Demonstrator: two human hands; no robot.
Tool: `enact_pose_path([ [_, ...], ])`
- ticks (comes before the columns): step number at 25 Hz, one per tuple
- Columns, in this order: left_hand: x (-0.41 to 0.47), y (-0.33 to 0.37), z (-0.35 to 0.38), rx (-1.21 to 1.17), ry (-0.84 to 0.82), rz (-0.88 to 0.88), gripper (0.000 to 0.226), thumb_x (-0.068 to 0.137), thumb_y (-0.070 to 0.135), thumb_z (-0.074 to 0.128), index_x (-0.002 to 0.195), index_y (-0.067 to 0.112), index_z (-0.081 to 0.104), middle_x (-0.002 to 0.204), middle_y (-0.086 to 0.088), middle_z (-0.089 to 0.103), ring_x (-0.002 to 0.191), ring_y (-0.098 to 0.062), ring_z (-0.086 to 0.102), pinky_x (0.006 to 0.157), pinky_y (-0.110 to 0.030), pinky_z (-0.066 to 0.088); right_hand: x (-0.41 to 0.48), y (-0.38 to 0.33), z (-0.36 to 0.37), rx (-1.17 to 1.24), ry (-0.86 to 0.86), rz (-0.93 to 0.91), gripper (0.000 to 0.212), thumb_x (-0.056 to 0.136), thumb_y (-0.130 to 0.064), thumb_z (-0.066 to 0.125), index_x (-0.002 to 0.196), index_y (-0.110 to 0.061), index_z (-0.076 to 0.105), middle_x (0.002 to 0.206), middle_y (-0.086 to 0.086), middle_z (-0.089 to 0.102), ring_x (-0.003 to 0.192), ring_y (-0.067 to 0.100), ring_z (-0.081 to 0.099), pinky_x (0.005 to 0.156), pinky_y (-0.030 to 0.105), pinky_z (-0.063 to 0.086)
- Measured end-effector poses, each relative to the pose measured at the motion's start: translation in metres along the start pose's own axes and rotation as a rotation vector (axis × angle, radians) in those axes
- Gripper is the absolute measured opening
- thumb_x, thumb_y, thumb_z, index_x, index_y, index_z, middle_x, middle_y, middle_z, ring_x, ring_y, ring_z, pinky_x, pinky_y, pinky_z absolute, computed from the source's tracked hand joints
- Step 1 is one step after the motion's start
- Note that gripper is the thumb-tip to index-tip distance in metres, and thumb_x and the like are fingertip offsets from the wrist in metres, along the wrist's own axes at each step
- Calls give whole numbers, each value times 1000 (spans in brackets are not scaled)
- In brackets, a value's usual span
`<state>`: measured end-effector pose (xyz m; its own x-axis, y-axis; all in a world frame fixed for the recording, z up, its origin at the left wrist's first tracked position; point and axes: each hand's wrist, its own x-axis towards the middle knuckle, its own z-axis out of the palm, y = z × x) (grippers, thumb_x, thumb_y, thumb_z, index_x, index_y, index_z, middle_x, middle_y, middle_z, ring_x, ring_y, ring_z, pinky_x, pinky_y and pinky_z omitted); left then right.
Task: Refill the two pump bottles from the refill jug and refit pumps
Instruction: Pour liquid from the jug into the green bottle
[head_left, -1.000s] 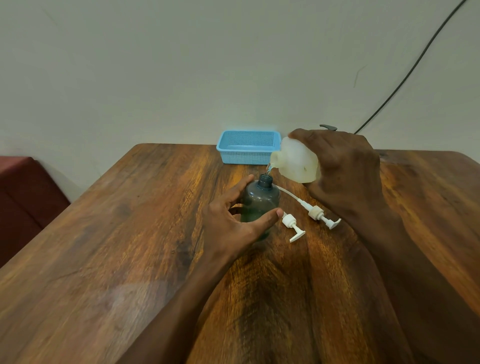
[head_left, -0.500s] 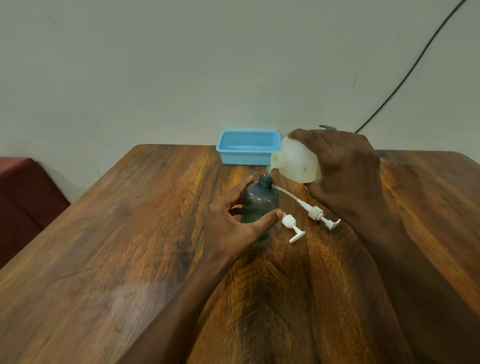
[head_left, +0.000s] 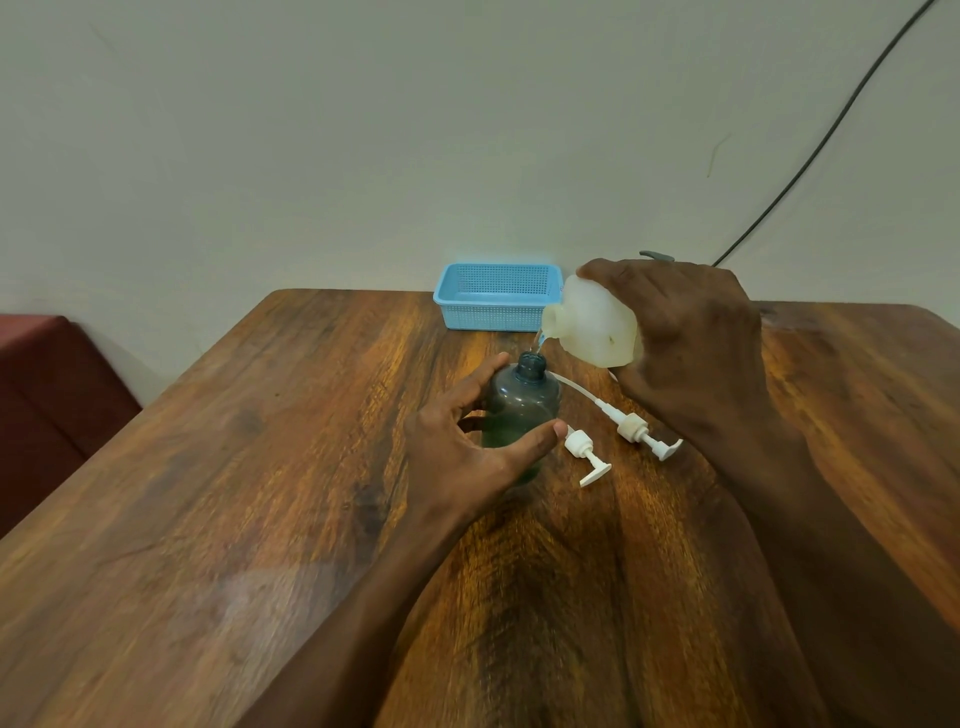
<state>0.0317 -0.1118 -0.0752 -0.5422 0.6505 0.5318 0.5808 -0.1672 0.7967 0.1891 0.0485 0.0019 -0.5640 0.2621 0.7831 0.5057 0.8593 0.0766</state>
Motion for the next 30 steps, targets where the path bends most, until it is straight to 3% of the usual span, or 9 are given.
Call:
enact_pose_path([
  [8,0,1,0,-14,-3,-11,89,66,64,86,145,36,59,134,11,71,112,2,69,85,-12,58,0,0,-1,-3,-9,-7,79,69,-34,90,139,-17,57,128,16,68,109,41,66,97,54,50],
  [13,1,-1,1,-4,-5,-6,87,68,58,91,145,35,59,134,11,71,112,1,69,86,-16,60,0,2,1,12,11,-11,81,67,-30,93,138,-15,57,126,19,68,106,44,67,96,57,51],
  [20,1,0,1,2,-6,-6,90,65,67,85,145,37,58,135,11,71,112,2,69,86,-19,61,0,0,-1,-13,-11,-5,82,67,-32,92,140,-17,57,129,16,67,111,41,66,99,53,48],
  [30,1,-1,0,-7,-14,-11,90,65,68,84,145,37,57,136,11,70,113,1,69,85,-11,57,1,1,0,2,14,-15,80,67,-29,93,138,-16,59,127,17,68,108,43,67,99,55,49],
])
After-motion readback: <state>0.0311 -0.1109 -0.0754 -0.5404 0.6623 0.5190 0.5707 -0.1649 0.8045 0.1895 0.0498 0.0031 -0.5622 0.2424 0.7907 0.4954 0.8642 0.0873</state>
